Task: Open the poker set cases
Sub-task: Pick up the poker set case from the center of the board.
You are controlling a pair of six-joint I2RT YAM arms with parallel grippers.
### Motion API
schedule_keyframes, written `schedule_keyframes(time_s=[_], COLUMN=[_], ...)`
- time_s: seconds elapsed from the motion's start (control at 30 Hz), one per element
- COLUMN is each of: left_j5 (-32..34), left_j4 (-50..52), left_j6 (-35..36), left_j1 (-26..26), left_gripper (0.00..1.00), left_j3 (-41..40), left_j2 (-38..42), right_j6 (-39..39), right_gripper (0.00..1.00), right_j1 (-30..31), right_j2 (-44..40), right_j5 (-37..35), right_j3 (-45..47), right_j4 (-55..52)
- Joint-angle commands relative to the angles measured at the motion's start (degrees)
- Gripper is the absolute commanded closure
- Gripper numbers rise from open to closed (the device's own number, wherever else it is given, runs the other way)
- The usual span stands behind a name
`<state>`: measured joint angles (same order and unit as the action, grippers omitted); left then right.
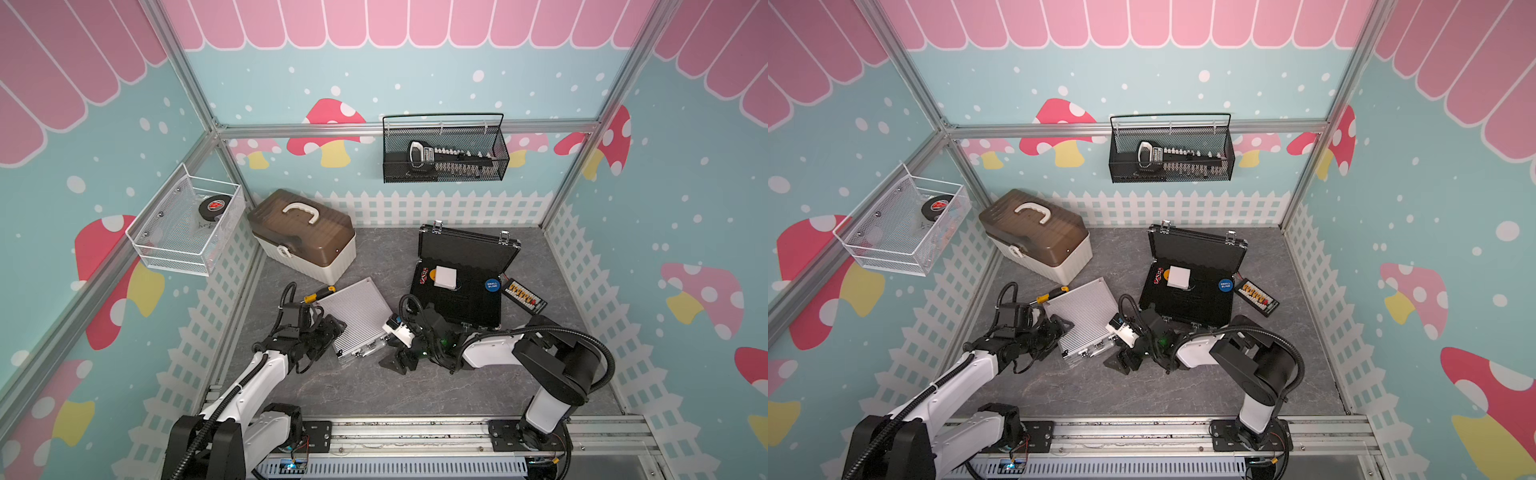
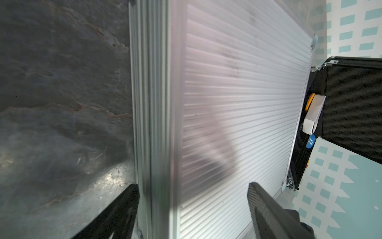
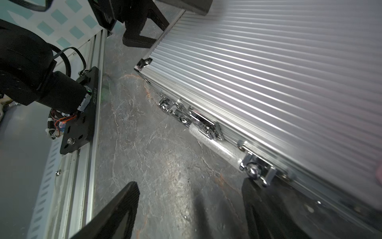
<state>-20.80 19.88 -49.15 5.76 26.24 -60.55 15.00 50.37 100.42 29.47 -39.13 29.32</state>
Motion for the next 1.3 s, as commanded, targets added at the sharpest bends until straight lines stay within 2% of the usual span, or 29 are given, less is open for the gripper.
schedule_keyframes(time_s=[0.0,0.37,0.73,1.1,1.27], left_j5=[-0.3,-0.3,0.6,0.1,0.5], left_j4=[-0.5,-0.7,-0.7,-0.6,-0.4], left_j6=[-0.4,0.1,0.8,0.8,0.8], left_j1=[0.2,0.2,0.2,0.2,0.2], left_gripper=[0.18,0.18,0.18,0.18,0.18], left_j3=[-0.9,-0.5,0.1,-0.2,-0.6], left_j2=[-0.3,-3.5,-3.7,-3.5,-2.8], right_j6=[-1.9,2.2,-6.9,-4.9,-4.0], right_gripper=[0.21,0.24,0.22,0.20,0.21], right_j1=[0.3,0.3,-0.1,-1.4,-1.6], right_j2=[2.0,5.0,-2.0,5.6,7.6], right_j5=[0.5,2.3,-3.7,-5.0,-1.7], right_j3=[-1.4,0.5,5.6,3.4,2.7], right_j4=[6.3,16.6,5.9,12.4,15.9])
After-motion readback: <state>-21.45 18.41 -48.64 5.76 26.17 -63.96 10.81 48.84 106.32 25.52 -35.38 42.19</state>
